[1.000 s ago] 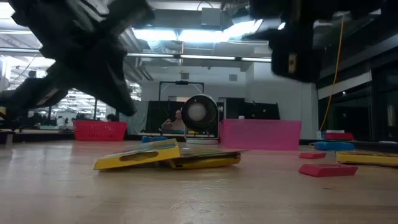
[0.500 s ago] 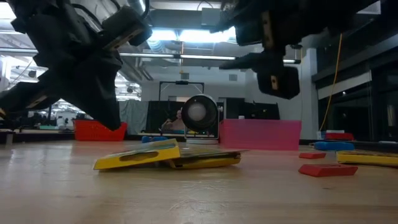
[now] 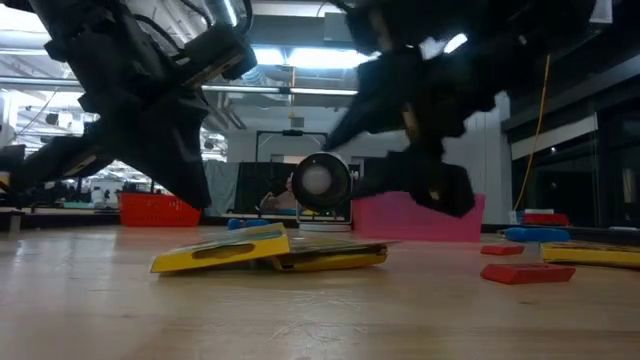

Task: Pick & Place School Supplies
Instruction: Put the yellow crayon box into the red bin

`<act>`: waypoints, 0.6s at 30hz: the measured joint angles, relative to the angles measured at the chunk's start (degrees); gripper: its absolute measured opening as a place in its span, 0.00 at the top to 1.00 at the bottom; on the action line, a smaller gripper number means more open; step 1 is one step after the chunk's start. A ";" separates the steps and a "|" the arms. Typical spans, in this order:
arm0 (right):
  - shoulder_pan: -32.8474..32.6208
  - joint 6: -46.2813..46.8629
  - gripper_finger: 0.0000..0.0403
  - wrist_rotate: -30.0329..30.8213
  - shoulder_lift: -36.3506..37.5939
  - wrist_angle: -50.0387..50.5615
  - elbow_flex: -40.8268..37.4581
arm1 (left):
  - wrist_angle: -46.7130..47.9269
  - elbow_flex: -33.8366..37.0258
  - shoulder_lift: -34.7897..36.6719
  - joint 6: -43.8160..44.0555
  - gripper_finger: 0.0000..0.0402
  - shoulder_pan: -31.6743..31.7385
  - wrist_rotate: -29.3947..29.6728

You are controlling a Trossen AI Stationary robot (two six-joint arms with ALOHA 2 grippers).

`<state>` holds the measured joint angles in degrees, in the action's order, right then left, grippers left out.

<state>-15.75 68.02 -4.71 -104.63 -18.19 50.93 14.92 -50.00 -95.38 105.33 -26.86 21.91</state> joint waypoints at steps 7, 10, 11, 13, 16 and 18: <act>0.28 -3.61 0.49 -1.81 -4.31 4.74 7.01 | -2.06 0.04 -2.57 -0.39 1.00 1.13 -2.73; 0.45 -3.99 0.49 -1.95 -4.64 8.09 7.77 | -2.03 0.04 -3.44 -0.12 1.00 1.09 -3.48; 0.60 -3.98 0.49 -1.95 -4.73 8.80 7.69 | -2.01 0.04 -3.67 -0.04 1.00 1.08 -3.47; 0.68 -3.99 0.49 -1.83 -4.79 8.71 7.68 | -2.14 0.00 -3.88 -0.04 1.00 1.10 -3.71; 1.13 -3.99 0.49 -0.96 -4.79 8.69 7.68 | -1.98 -0.04 -3.91 -0.20 1.00 1.09 -3.46; 1.71 -3.99 0.49 -0.89 -4.79 8.87 7.68 | -1.94 -0.04 -3.91 -0.68 1.00 1.28 -3.56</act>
<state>-14.03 64.03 -5.60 -109.43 -9.32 58.61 12.98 -50.04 -99.29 104.65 -25.58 18.35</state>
